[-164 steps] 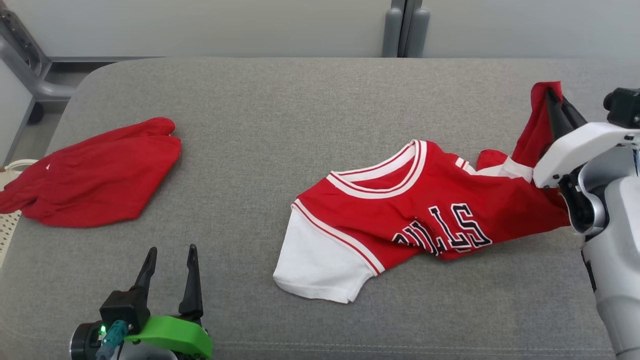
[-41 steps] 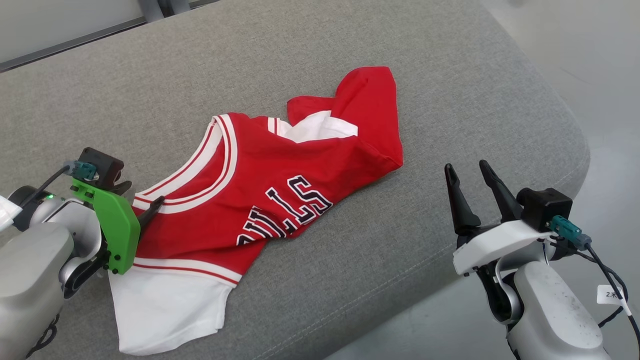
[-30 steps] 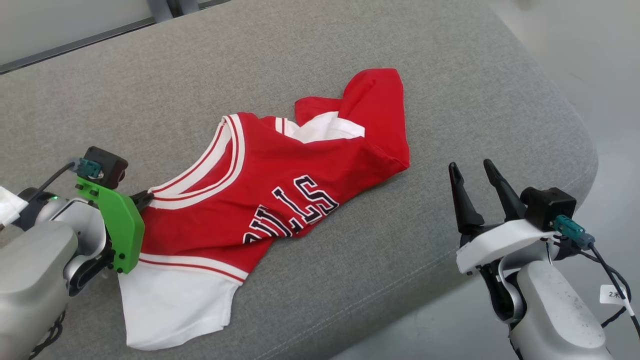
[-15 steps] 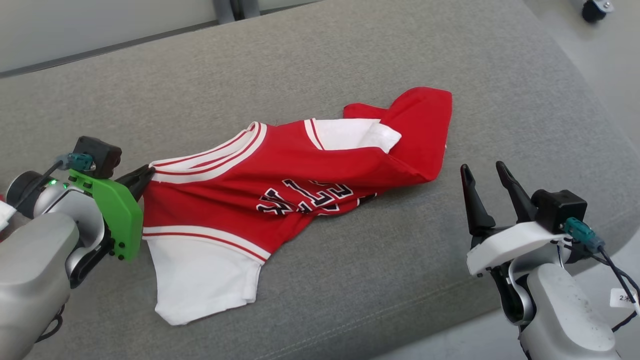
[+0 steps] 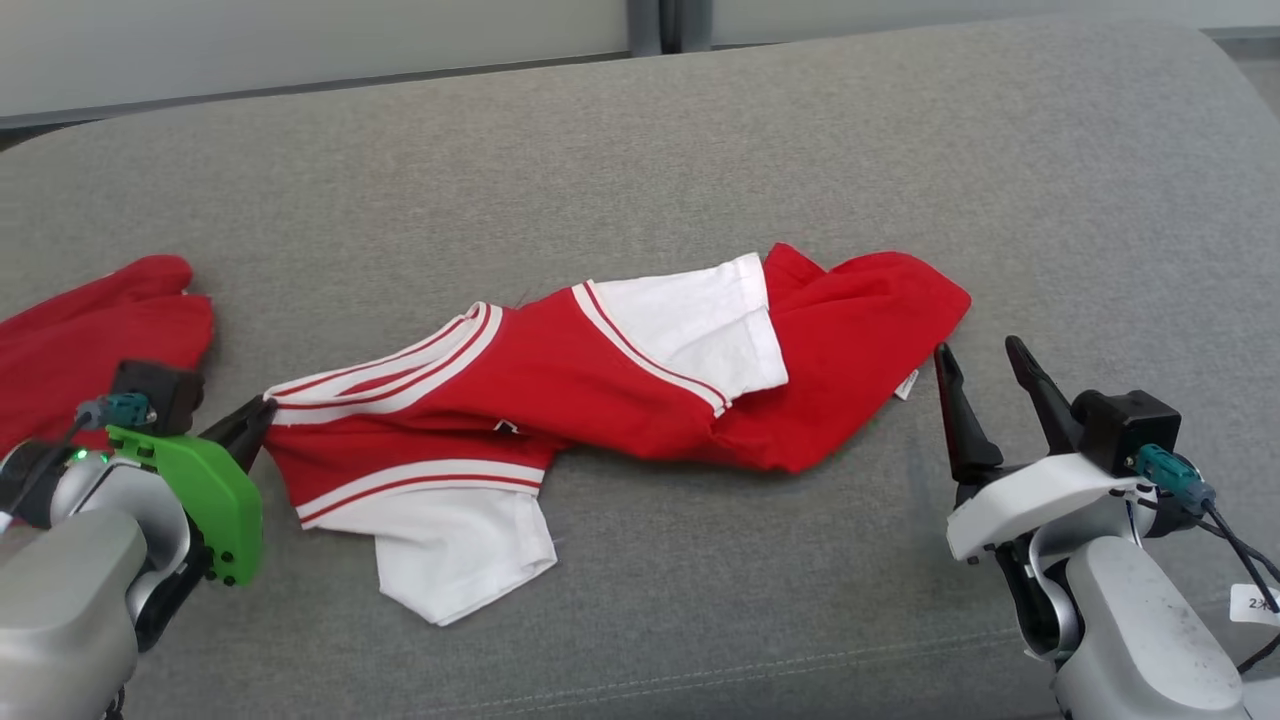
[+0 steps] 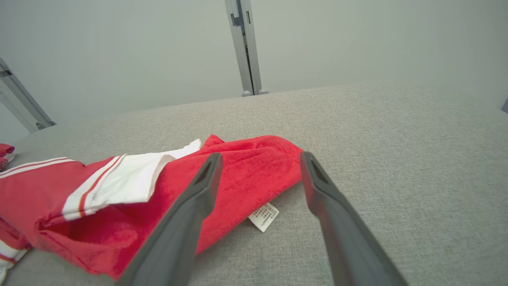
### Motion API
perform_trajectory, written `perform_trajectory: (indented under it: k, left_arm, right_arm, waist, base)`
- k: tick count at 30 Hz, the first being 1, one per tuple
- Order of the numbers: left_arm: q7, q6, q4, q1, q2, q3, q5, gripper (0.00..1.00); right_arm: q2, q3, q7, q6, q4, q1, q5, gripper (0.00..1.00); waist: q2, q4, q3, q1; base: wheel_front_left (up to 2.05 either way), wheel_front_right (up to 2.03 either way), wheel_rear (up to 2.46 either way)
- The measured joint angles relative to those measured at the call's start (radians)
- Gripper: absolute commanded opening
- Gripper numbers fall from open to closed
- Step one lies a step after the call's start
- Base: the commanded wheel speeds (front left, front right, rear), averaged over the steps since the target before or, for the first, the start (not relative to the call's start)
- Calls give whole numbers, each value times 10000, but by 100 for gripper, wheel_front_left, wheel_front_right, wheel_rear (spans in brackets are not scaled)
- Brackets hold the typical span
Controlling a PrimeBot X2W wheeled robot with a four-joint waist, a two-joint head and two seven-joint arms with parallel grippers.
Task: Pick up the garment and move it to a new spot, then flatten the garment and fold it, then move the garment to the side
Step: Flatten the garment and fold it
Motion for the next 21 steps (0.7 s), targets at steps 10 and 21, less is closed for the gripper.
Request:
perform_trajectory:
  k: [10,21]
  left_arm:
    - [-537,0,186,902,-313,46,-311,0]
    - [-825,539,-196,1107,-721,1356,667,100]
  right_arm:
    - [-59,23,0,2,102,140,-50,100]
    - [-142,88,0,0,148,175,12,100]
  waist:
    - [0,954,-263,0]
    - [0,953,-360,0]
  base:
    - [0,0,0]
    - [0,0,0]
